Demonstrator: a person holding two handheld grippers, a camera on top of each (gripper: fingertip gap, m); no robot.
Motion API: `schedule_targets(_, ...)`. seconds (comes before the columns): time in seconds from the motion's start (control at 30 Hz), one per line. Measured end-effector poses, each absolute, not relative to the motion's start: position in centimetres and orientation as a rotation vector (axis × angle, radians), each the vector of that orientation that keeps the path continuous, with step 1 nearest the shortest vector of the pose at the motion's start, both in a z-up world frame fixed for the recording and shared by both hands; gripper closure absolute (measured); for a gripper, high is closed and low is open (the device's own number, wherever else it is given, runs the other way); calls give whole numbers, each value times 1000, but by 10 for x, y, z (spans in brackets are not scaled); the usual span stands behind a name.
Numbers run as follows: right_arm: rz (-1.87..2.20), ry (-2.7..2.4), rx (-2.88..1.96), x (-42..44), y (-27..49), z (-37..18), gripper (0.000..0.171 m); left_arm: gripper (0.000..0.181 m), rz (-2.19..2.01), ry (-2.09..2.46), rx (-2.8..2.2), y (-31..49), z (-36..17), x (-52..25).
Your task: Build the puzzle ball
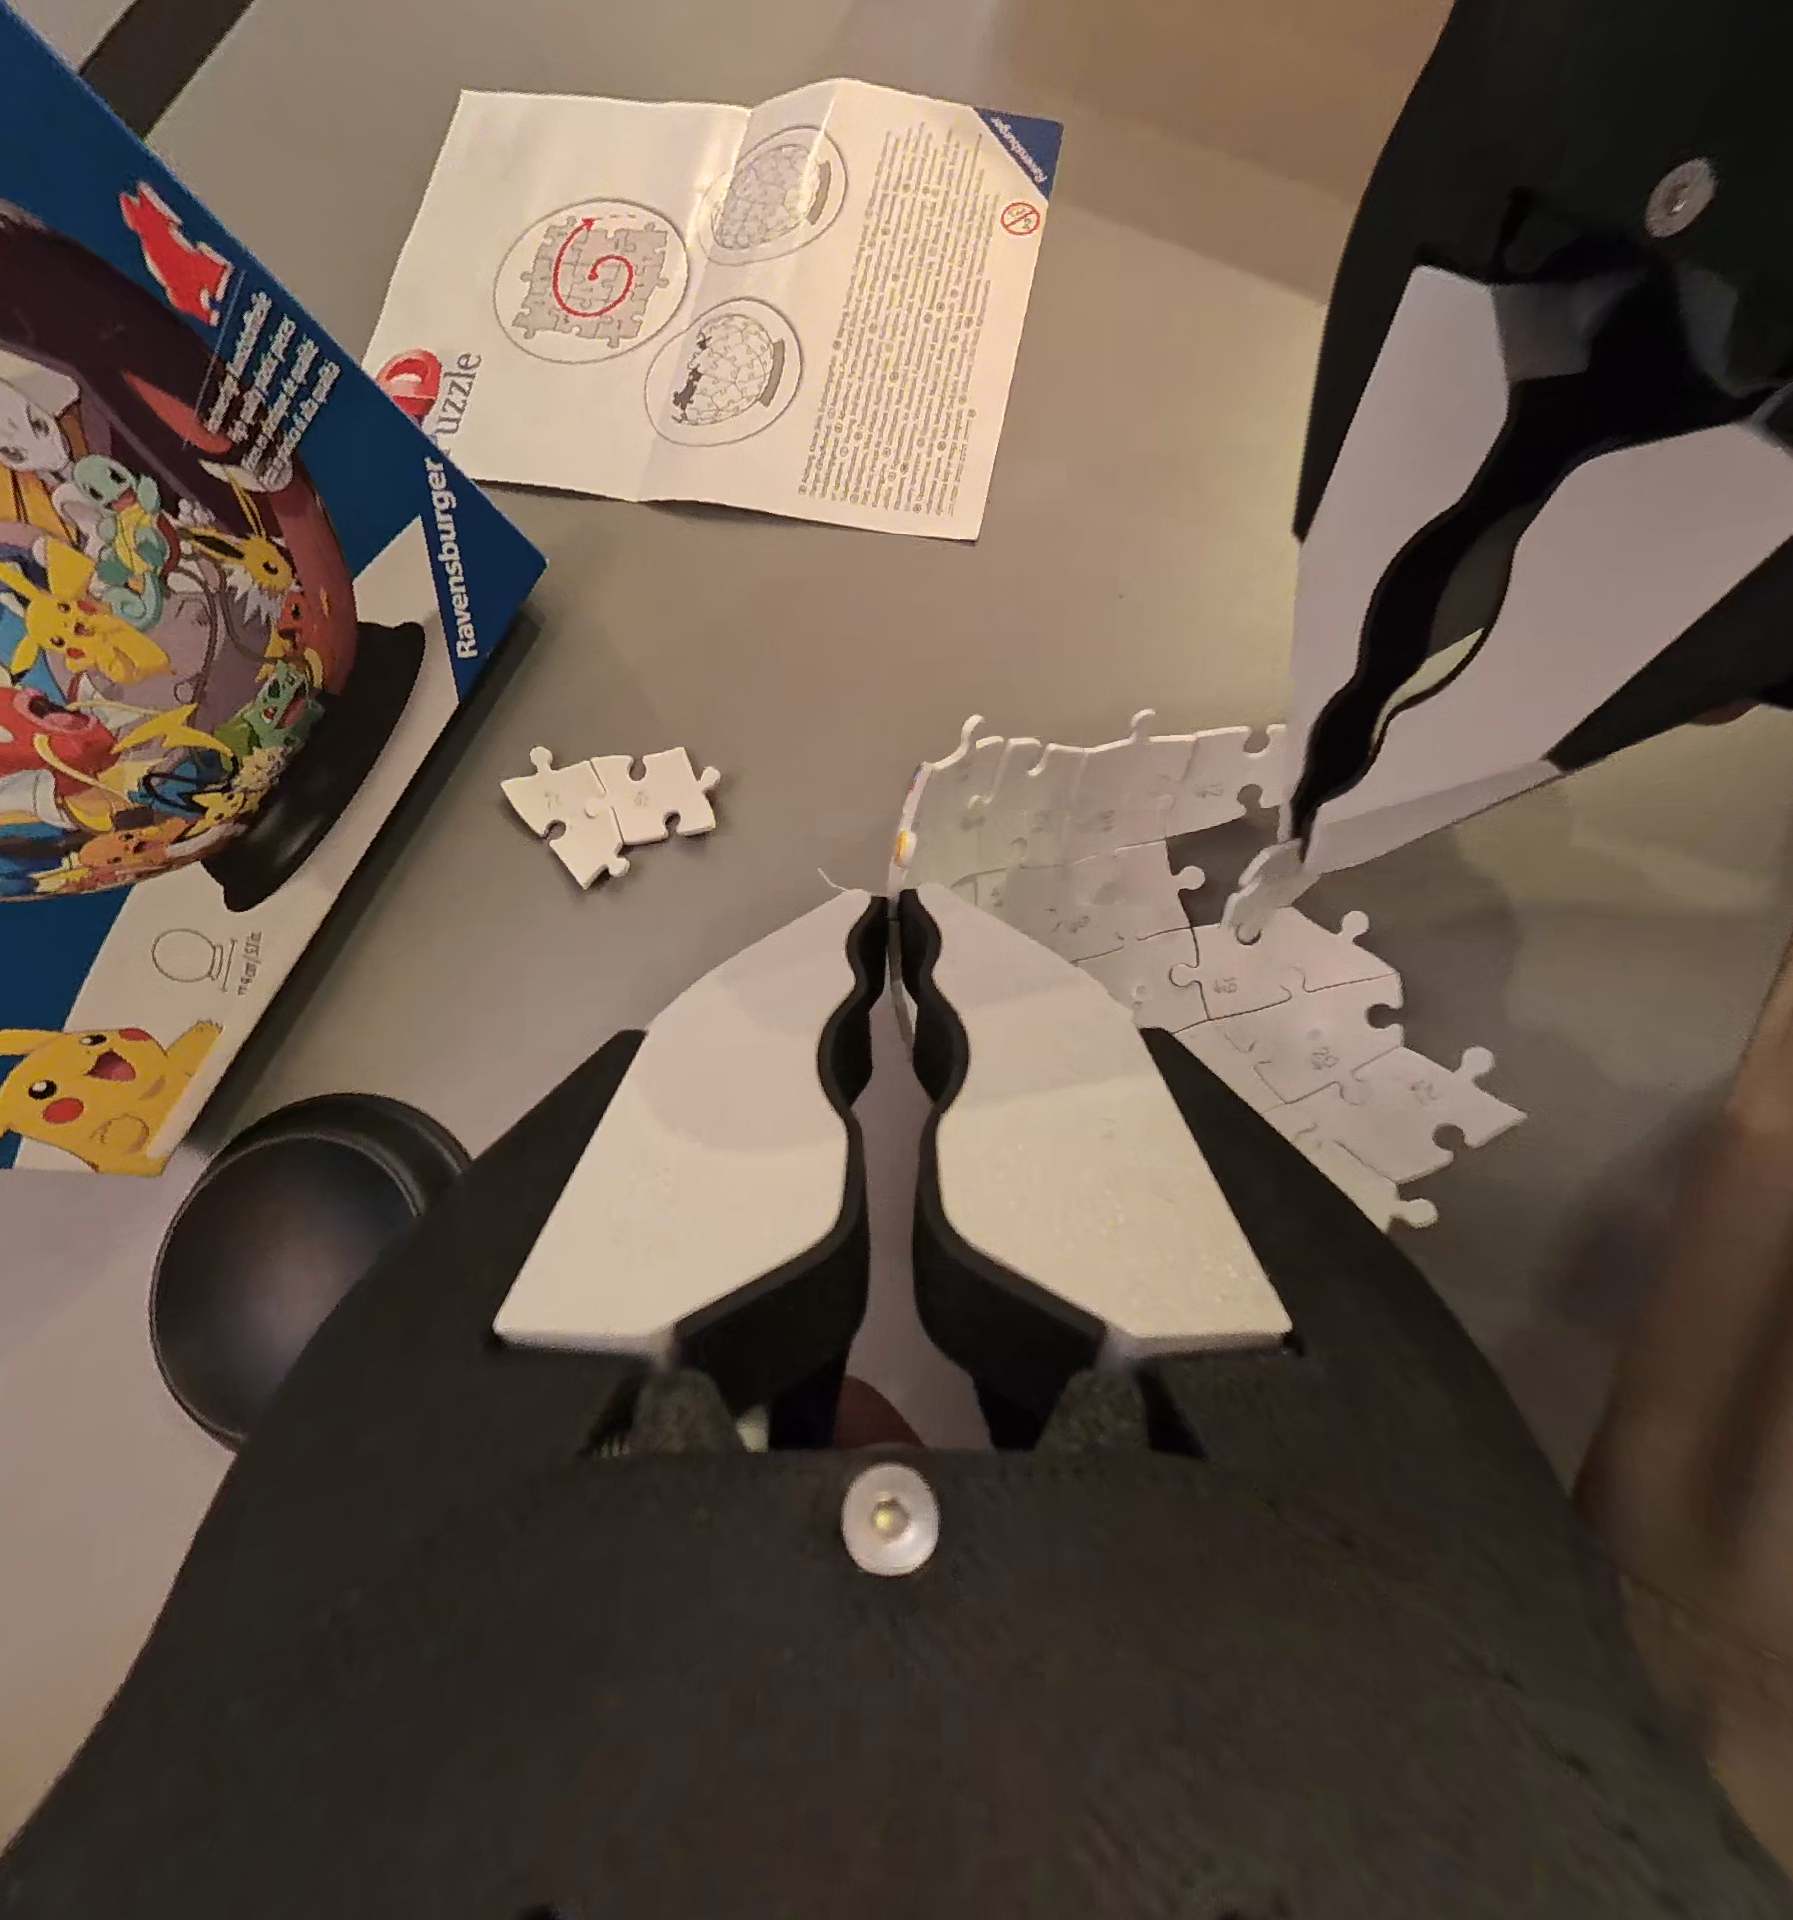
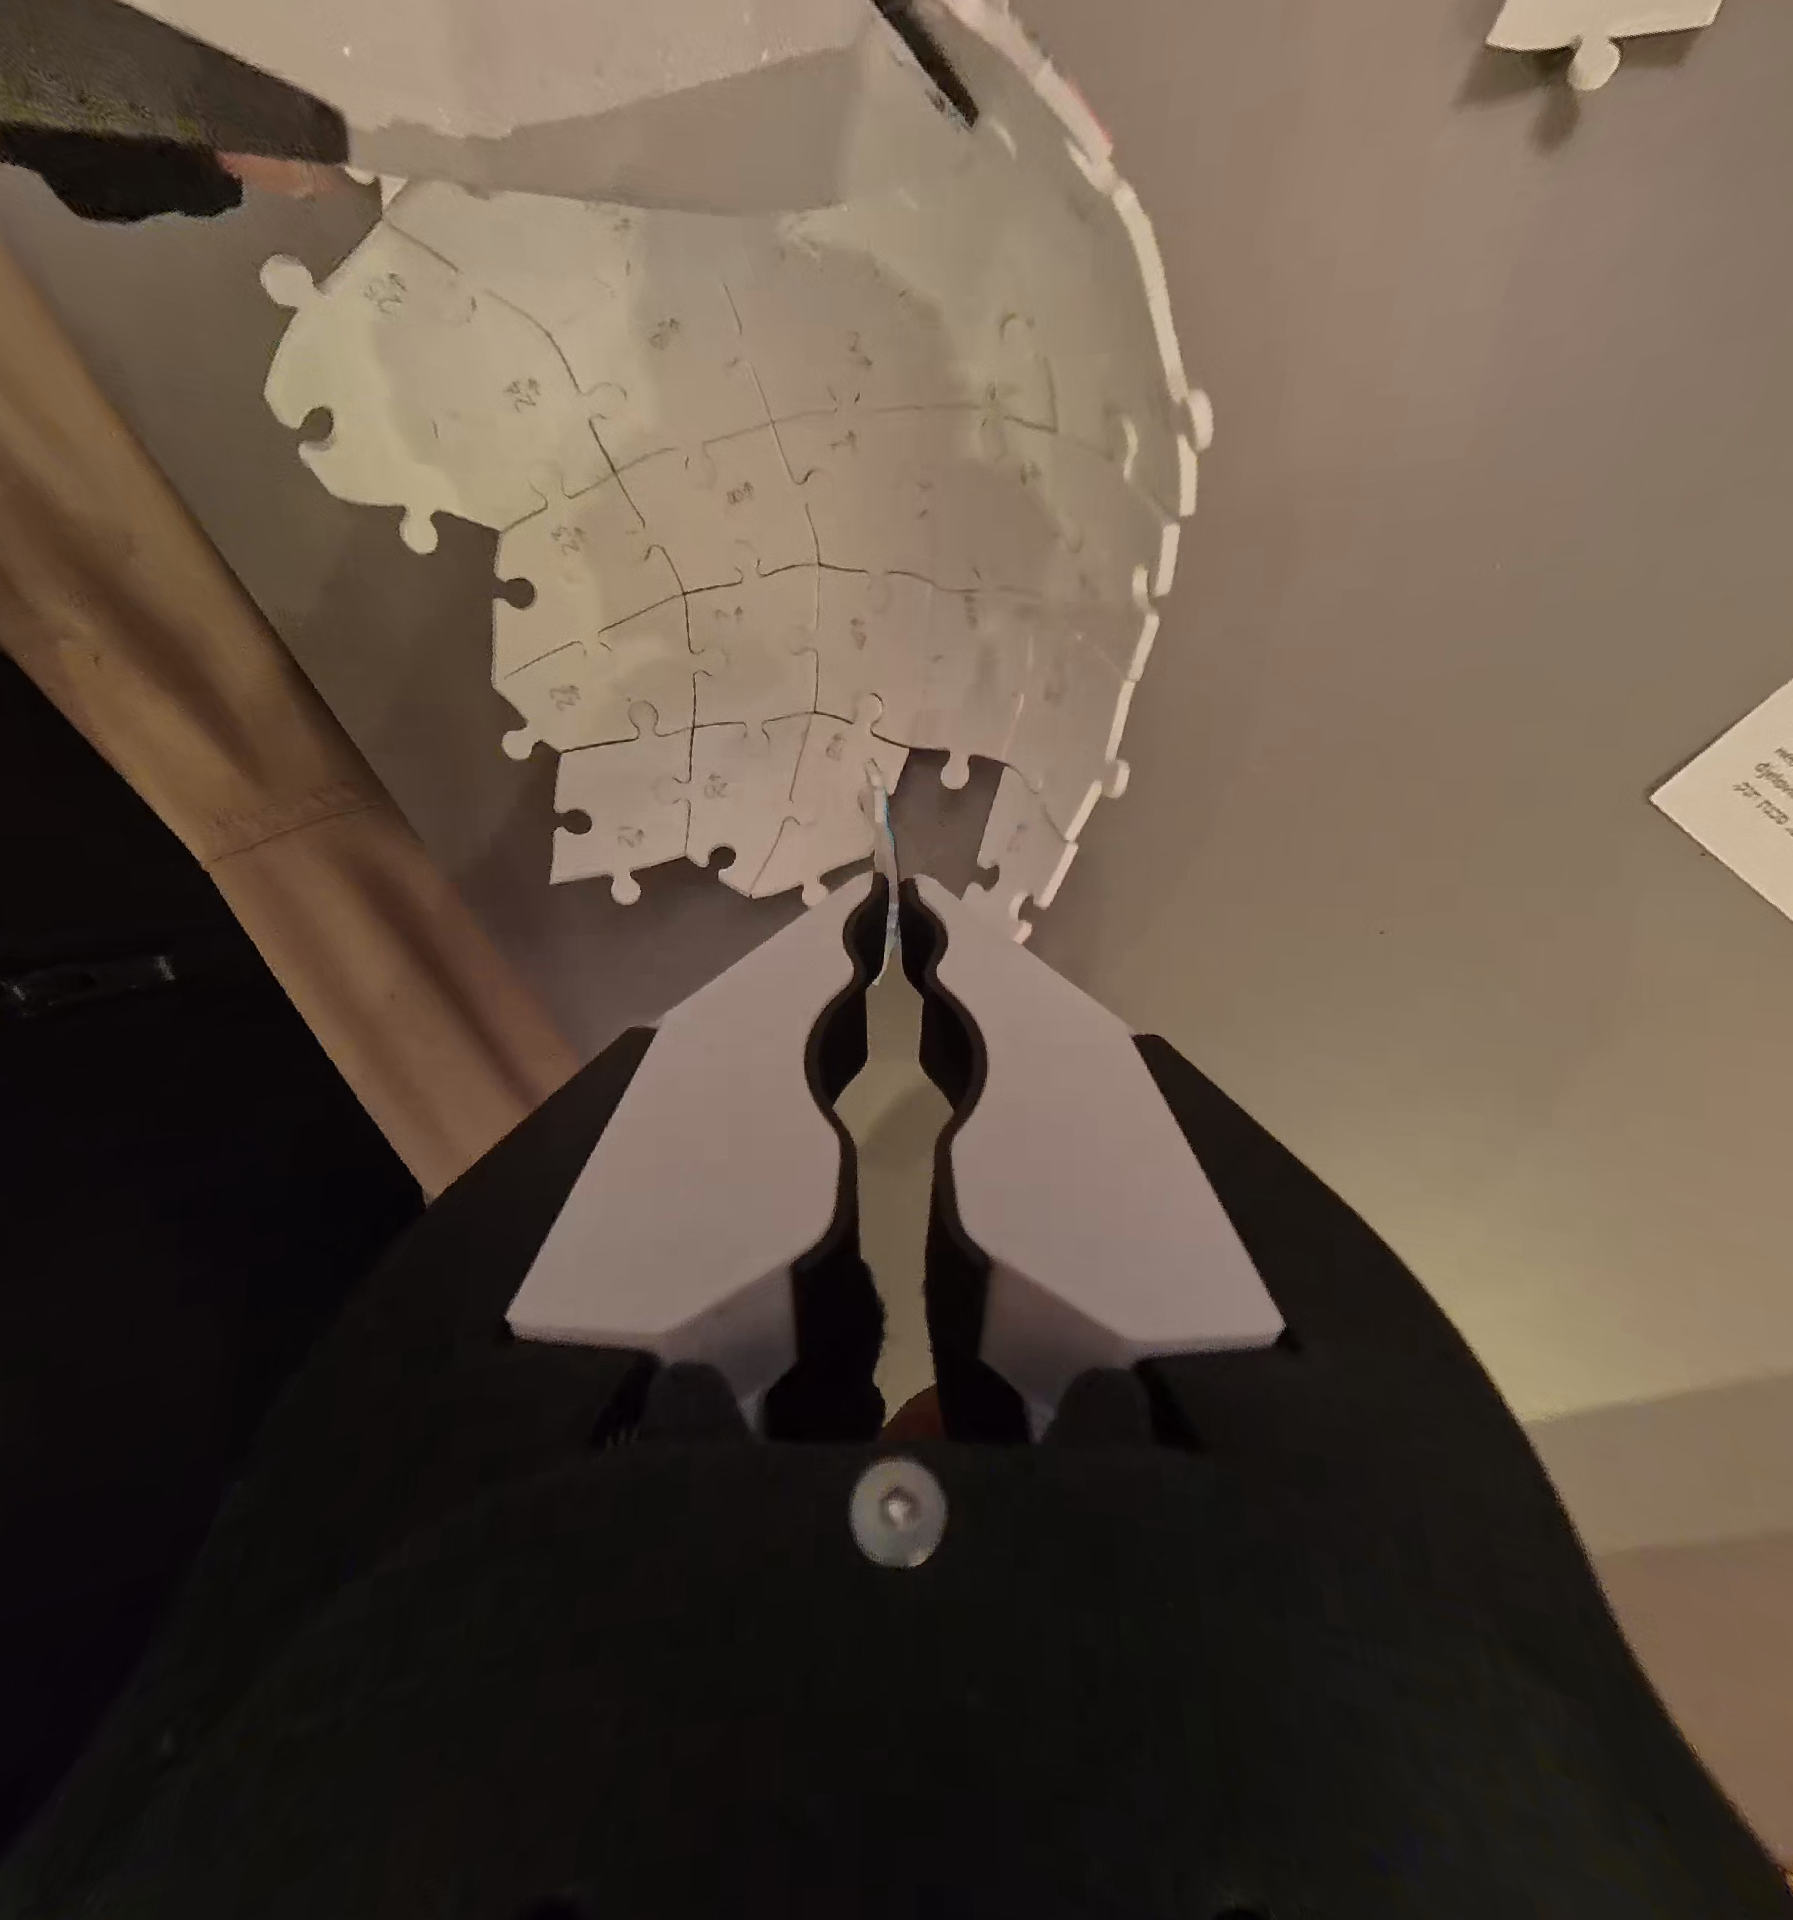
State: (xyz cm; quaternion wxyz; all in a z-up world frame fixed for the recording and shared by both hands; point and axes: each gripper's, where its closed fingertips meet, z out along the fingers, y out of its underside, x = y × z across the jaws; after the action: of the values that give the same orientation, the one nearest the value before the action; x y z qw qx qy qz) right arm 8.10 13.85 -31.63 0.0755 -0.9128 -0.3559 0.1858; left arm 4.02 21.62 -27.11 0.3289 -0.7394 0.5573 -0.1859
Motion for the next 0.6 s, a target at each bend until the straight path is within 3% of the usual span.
schedule_targets(0.03, 559, -1068, -2744, 81, 139, -317, 171, 179, -482, 1466, -1928, 216, -271, 41)
schedule_targets(0.6, 366, -1044, -2771, 90, 149, -320, 158, 179, -458, 1505, -1893, 217, -273, 48)
